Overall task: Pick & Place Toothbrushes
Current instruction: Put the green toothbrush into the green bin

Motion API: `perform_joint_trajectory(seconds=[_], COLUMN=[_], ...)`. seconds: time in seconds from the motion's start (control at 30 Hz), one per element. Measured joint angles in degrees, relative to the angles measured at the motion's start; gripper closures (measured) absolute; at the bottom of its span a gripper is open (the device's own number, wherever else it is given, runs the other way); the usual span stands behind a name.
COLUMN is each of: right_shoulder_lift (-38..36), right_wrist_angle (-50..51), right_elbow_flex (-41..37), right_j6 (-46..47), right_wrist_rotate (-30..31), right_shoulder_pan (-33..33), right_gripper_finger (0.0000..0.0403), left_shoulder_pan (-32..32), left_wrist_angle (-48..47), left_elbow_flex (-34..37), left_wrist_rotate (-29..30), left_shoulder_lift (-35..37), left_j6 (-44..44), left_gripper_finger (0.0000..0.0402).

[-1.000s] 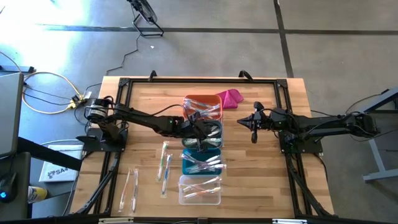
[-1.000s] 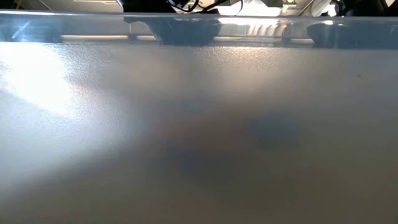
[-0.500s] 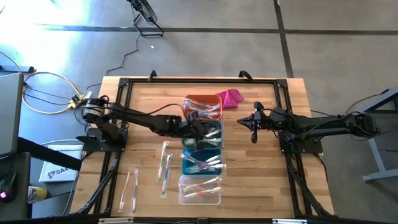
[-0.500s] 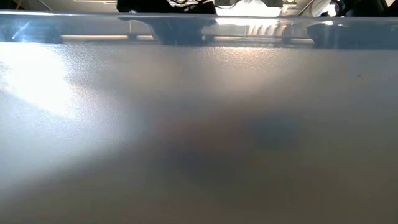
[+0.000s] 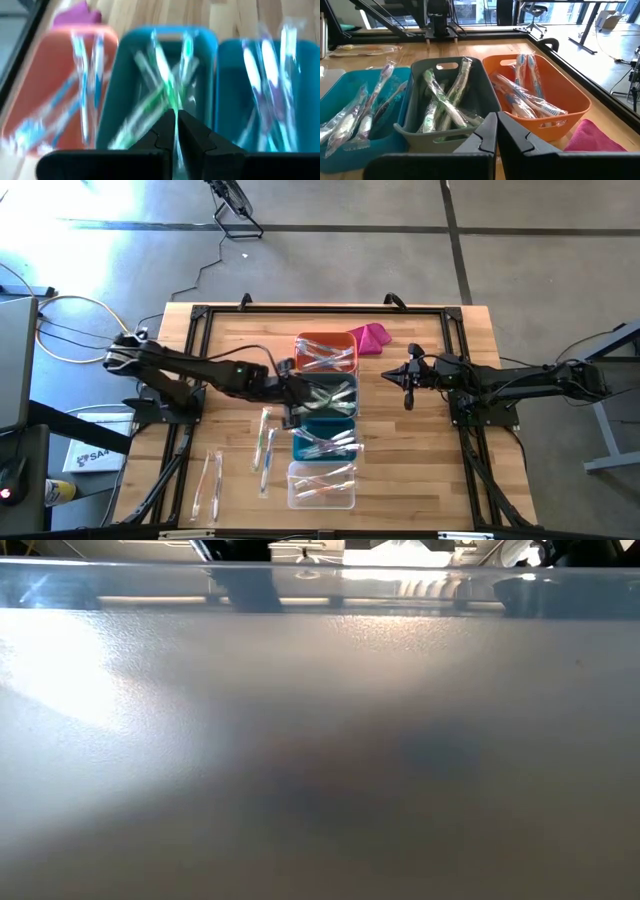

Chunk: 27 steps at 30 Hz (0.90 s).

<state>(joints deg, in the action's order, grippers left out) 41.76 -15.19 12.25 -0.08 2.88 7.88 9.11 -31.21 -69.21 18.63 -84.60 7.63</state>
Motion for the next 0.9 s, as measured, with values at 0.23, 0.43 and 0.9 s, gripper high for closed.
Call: perform_joint_trajectory(seconds=[0.23, 0.43, 0.9], right_shoulder_lift=[0.0, 0.0, 0.0], right_wrist_angle=[-0.02, -0.06, -0.04], right_elbow_flex=[0.0, 0.0, 0.0], right_j6=[-0.04, 0.02, 0.07], right_wrist_rotate=[0.01, -0.01, -0.01], right_shoulder_pan=[0.02, 0.02, 0.02], right_gripper_finger=[0.0398, 0.0398, 0.0398], left_shoulder_pan=[5.94, 12.39, 24.09], left_wrist_angle=[-13.22, -20.24, -24.63], left_elbow_flex=[0.02, 0.02, 0.02], left_wrist_rotate=[2.67, 3.77, 5.86], left_shoulder_lift=[1.92, 1.95, 1.95], left_j6=[11.62, 23.33, 33.3], left_gripper_finger=[0.0387, 0.0387, 0.0387])
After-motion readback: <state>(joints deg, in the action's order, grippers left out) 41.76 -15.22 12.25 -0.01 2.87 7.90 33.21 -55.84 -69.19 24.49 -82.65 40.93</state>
